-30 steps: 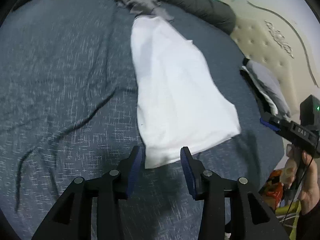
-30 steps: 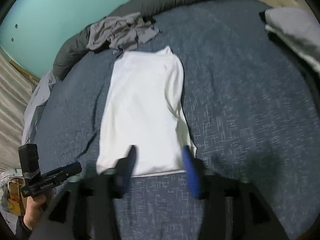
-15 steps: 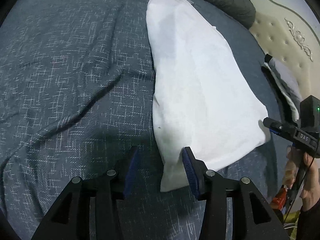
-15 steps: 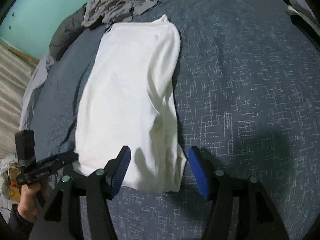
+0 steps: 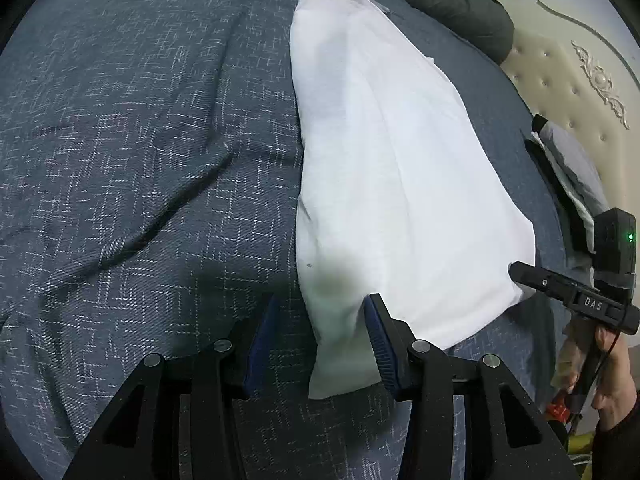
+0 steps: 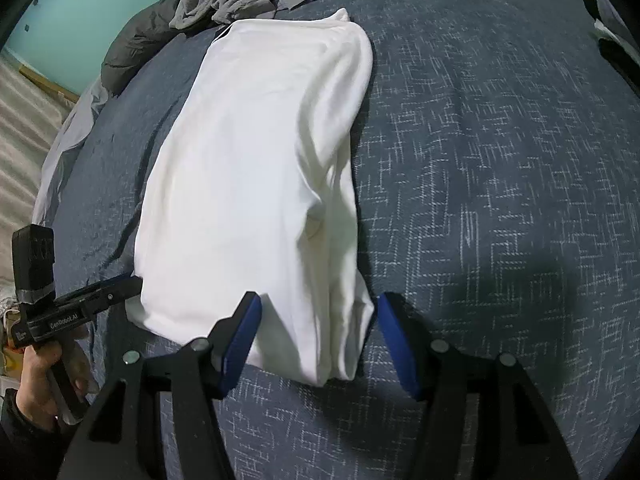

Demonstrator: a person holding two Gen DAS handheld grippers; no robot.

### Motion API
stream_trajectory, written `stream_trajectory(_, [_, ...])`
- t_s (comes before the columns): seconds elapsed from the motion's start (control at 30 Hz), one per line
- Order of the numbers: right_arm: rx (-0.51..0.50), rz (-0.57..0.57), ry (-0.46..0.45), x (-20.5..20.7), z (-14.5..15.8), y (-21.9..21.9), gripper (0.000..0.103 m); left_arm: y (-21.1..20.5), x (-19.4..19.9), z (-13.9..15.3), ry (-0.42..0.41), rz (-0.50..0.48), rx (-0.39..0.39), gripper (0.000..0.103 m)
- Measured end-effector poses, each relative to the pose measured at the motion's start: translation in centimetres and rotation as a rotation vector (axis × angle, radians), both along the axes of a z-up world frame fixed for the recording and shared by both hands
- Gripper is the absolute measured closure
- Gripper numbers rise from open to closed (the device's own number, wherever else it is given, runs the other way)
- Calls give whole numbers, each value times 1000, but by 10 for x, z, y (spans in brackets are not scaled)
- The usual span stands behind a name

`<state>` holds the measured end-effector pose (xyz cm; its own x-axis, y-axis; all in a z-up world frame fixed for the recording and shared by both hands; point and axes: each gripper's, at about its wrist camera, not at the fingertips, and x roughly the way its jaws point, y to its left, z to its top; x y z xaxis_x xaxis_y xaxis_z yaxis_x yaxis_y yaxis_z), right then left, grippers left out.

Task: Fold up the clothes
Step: 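Grasp the folded polo edge with the right gripper beside the left gripper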

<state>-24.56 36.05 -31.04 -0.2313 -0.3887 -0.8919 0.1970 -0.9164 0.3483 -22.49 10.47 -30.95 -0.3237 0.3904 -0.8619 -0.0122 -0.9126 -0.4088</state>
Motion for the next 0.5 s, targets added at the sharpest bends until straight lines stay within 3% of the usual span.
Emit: stream_trajectory(0.5, [7,3,7,1,-5,-12,42,11,-1,-7,4,-18,-16,55])
